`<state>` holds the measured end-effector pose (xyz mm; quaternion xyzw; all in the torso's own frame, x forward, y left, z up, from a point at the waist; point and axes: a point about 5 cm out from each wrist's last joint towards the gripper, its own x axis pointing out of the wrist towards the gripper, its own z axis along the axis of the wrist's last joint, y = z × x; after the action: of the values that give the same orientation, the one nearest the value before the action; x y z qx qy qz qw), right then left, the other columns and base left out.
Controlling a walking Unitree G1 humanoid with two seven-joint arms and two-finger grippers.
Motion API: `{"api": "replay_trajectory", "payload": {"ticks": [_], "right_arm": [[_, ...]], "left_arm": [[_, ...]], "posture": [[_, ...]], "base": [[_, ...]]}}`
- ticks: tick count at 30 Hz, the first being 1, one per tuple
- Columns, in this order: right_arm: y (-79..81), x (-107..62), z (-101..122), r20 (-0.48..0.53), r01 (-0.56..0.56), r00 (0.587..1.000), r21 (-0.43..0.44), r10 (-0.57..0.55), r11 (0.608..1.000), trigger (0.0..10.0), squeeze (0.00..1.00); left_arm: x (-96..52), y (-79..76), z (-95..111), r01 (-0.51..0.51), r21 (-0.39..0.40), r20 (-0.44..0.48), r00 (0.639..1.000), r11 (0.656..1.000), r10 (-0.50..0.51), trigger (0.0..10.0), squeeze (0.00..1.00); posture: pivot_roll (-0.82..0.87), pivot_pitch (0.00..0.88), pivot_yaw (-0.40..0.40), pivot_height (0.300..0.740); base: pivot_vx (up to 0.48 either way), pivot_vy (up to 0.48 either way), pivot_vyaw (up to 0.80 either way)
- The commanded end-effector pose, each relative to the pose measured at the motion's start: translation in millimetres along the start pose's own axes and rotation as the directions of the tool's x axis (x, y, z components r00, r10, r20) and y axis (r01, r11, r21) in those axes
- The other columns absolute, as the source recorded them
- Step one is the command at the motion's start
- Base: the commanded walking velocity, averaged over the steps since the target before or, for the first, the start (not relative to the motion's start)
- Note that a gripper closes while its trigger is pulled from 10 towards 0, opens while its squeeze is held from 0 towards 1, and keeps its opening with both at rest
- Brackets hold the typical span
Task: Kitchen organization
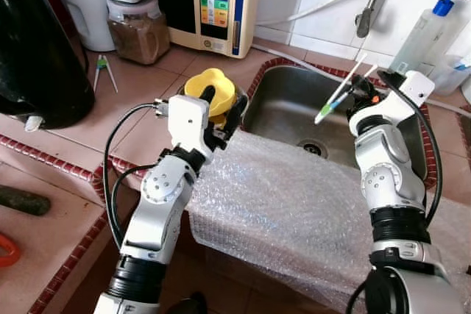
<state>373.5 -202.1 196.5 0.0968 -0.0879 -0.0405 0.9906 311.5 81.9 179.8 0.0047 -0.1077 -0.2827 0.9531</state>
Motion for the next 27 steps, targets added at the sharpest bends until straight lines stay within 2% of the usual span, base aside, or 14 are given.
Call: {"api": "replay_trajectory", "payload": {"ticks": [1,4,5,6,7,8,9,10,11,12,13,19,26,27], "right_arm": [[3.5,1.4,-2.1,0.0,-0.047,0.999,-0.124,0.047,0.991,0.0,0.0],[2.1,3.5,-10.7,-0.055,-0.108,0.994,-0.235,0.098,0.966,0.0,0.0],[1.3,4.8,-12.6,-0.073,-0.132,0.991,-0.293,0.116,0.947,4.2,0.0],[0.4,5.8,-13.4,-0.087,-0.157,0.987,-0.325,0.136,0.933,7.7,0.0],[0.4,5.8,-13.4,-0.087,-0.157,0.987,-0.325,0.136,0.933,7.7,0.0],[-2.8,7.6,-14.3,-0.112,-0.192,0.98,-0.364,0.162,0.911,10.0,0.0],[-4.1,8.3,-14.8,-0.127,-0.215,0.975,-0.377,0.18,0.901,10.0,0.69],[-4.9,8.7,-15.1,-0.137,-0.23,0.972,-0.386,0.19,0.893,10.0,0.69],[-5.3,9.2,-15.6,-0.148,-0.247,0.968,-0.405,0.204,0.88,10.0,1.0],[-4.8,9.4,-17.2,-0.169,-0.283,0.958,-0.449,0.231,0.847,10.0,1.0],[-4.8,9.3,-19.2,-0.185,-0.298,0.954,-0.468,0.238,0.832,10.0,1.0],[-7.4,9.4,-29.8,-0.272,-0.357,0.93,-0.499,0.249,0.789,10.0,1.0],[-11.3,11.0,-31.7,-0.303,-0.363,0.922,-0.453,0.242,0.814,10.0,1.0],[-11.1,11.3,-31.2,-0.297,-0.358,0.924,-0.442,0.243,0.822,10.0,1.0]], "left_arm": [[-2.5,-5.0,-2.9,0.077,0.019,-0.042,0.996,0.997,-0.076,10.0,1.0],[-5.4,-1.7,-2.9,0.128,0.056,-0.062,0.99,0.99,-0.124,10.0,1.0],[-5.3,-0.1,-2.1,0.138,0.071,-0.068,0.989,0.988,-0.133,10.0,1.0],[-5.0,1.4,-1.7,0.144,0.088,-0.075,0.988,0.986,-0.138,10.0,1.0],[-5.0,1.4,-1.7,0.144,0.088,-0.075,0.988,0.986,-0.138,10.0,1.0],[-4.1,3.3,-1.0,0.167,0.107,-0.088,0.984,0.98,-0.158,10.0,1.0],[-3.4,4.6,-0.1,0.173,0.114,-0.088,0.983,0.978,-0.163,10.0,1.0],[-3.0,5.4,0.6,0.175,0.118,-0.088,0.982,0.977,-0.166,10.0,1.0],[-2.4,6.5,1.4,0.178,0.118,-0.089,0.982,0.977,-0.168,10.0,1.0],[-1.3,8.2,2.3,0.183,0.129,-0.093,0.981,0.975,-0.171,10.0,1.0],[-0.8,8.9,2.1,0.182,0.133,-0.099,0.98,0.974,-0.17,10.0,1.0],[-1.9,5.4,-0.5,0.167,0.135,-0.102,0.983,0.977,-0.154,10.0,1.0],[-5.9,2.3,-2.2,0.099,0.073,-0.092,0.992,0.992,-0.092,10.0,1.0],[-6.3,2.4,-2.3,0.093,0.072,-0.09,0.992,0.993,-0.086,10.0,0.89]], "posture": [[-0.02,0.106,0.018,0.74],[-0.02,0.108,0.021,0.74],[-0.02,0.113,0.028,0.74],[-0.01,0.115,0.032,0.74],[-0.01,0.115,0.032,0.74],[-0.01,0.117,0.033,0.74],[-0.01,0.121,0.034,0.74],[-0.01,0.121,0.034,0.74],[-0.01,0.122,0.033,0.74],[-0.02,0.125,0.032,0.74],[-0.02,0.126,0.031,0.74],[-0.01,0.132,0.031,0.74],[-0.01,0.135,0.023,0.74],[-0.01,0.135,0.021,0.74]], "base": [[0.0,0.0,0.0],[0.0,0.0,0.0],[0.0,0.0,0.0],[0.0,0.0,0.0],[0.0,0.0,0.0],[0.0,0.0,0.0],[0.0,0.0,0.0],[0.0,0.0,0.0],[0.0,0.0,0.0],[0.0,0.0,0.0],[0.0,0.0,0.0],[0.0,0.0,0.0],[0.0,0.0,0.0],[0.0,0.0,0.0]]}}
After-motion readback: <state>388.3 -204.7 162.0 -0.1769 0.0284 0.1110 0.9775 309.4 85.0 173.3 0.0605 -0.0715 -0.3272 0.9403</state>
